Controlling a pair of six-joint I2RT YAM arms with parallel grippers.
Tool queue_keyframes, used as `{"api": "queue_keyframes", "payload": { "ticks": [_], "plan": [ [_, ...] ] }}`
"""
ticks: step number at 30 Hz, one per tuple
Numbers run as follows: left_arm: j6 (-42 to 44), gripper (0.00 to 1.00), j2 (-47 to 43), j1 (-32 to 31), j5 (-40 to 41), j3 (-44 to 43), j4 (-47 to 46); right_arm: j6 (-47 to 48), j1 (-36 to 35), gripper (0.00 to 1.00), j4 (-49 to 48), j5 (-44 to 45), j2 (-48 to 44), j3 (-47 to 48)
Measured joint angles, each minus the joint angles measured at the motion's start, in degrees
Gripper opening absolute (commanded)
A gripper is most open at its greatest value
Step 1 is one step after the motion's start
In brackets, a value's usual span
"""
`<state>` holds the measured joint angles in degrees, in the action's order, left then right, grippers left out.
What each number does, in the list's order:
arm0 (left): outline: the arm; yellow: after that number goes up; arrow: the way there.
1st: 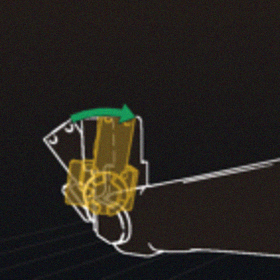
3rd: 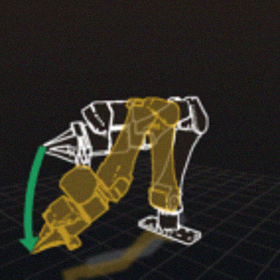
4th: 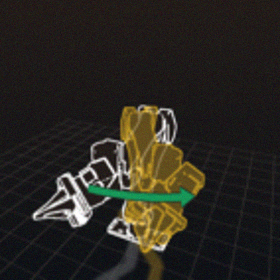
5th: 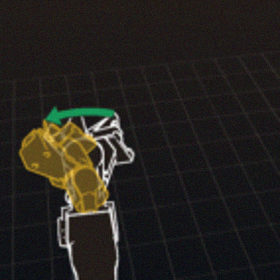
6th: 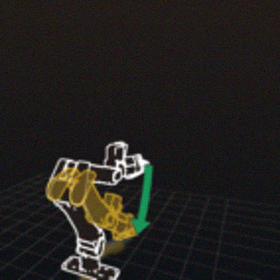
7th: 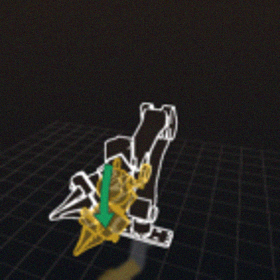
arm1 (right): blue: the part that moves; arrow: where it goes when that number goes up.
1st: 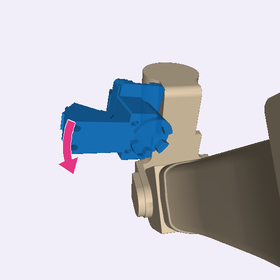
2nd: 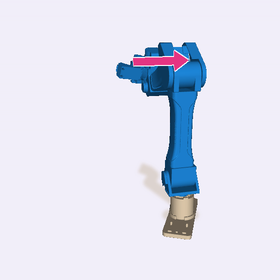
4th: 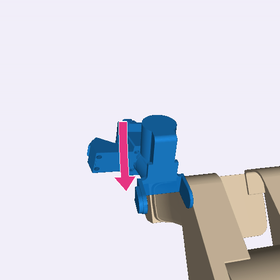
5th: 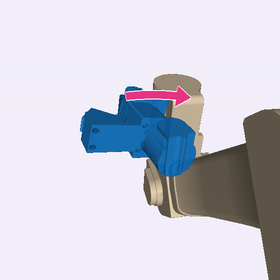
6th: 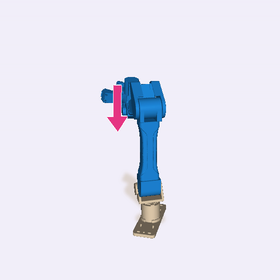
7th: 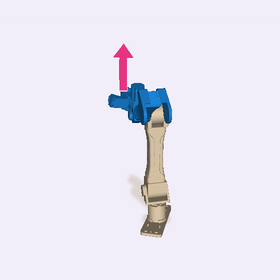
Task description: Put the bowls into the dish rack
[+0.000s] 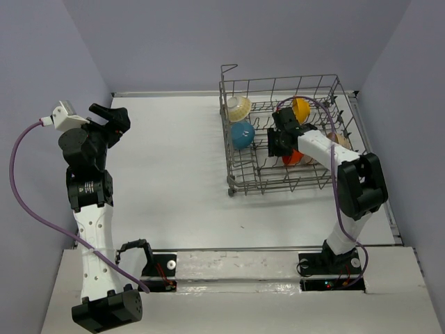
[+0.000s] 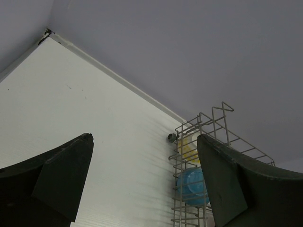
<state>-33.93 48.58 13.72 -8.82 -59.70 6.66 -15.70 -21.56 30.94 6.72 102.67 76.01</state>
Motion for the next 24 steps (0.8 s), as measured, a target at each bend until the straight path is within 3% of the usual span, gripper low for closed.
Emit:
{"api": "queue_keyframes", "payload": {
  "ticks": [21,22,24],
  "plan": [
    [0.0,0.99,0.0,0.0,-0.2,0.0,0.0,0.04,0.11,0.47,1.55,-2.49,-6.54,6.05],
    [0.0,0.99,0.0,0.0,-0.22,0.0,0.0,-0.33,0.11,0.55,1.38,-2.54,-7.02,6.56],
    [0.02,0.99,0.0,0.0,-0.68,0.0,0.0,-1.7,0.11,0.6,0.11,-2.56,-9.73,7.41]
  ]
}}
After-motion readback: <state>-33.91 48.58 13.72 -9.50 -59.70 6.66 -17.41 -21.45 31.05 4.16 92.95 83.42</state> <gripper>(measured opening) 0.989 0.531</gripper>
